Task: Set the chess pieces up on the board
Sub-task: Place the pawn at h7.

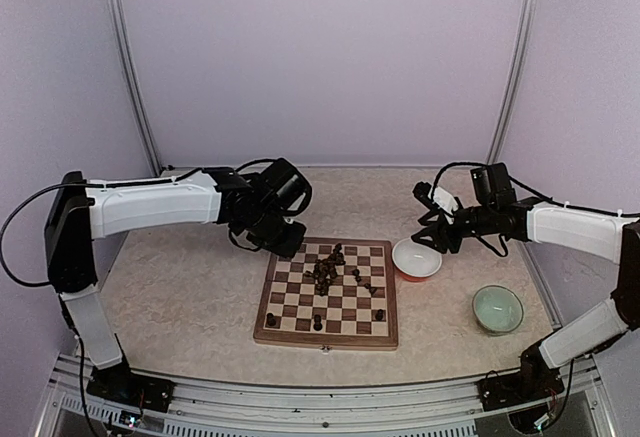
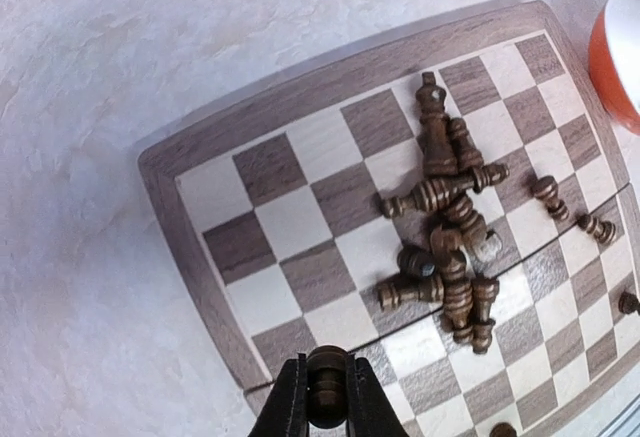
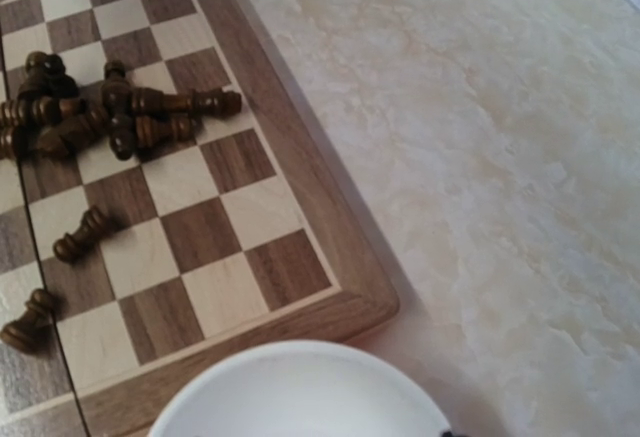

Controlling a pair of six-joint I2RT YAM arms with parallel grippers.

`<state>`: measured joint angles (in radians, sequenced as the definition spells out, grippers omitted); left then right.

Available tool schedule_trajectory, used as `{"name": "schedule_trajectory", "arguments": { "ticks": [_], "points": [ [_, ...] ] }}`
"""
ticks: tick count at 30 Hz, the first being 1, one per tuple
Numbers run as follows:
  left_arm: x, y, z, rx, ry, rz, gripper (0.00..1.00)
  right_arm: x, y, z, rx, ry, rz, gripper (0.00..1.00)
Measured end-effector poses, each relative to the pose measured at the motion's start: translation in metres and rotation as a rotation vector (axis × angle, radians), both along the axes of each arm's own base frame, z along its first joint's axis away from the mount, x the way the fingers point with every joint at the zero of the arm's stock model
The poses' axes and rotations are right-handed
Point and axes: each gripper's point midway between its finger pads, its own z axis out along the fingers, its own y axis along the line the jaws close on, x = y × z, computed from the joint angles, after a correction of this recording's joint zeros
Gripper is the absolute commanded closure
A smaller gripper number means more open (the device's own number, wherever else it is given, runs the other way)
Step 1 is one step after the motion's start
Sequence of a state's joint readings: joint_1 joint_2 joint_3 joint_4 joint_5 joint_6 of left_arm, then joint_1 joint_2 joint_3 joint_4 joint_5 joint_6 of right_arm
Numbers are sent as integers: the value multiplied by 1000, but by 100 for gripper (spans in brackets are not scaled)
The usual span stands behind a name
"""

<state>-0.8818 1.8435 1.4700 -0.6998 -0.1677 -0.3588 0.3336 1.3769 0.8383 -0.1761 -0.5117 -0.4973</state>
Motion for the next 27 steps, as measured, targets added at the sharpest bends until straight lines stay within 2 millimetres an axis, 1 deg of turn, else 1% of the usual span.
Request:
{"name": "schedule_trajectory", "arguments": {
  "ticks": [2,3,5,9,11,13,21,27],
  "points": [
    [-12,11,2,1,11,5,87,0,0,0,0,-1,0,50],
    [-21,17,-2,9,24,6,88,0,0,0,-1,-1,1,49],
    [-38,24,-13,34,58,3,87,0,0,-1,-2,-1,2,49],
    [-70,37,-44,97,141,-13,87,-1,2,-3,-5,3,8,50],
    [-81,43,-54,118,172,-13,87,-1,3,-5,-8,8,13,49],
    [-86,45,-59,124,191,-10,87,-2,4,-7,-10,15,16,50],
    [-93,38,-60,103,211,-25,87,-4,6,-8,-13,20,24,50],
    [-101,35,-67,120,235,-44,87,-4,6,-8,-15,18,24,49]
  ]
}}
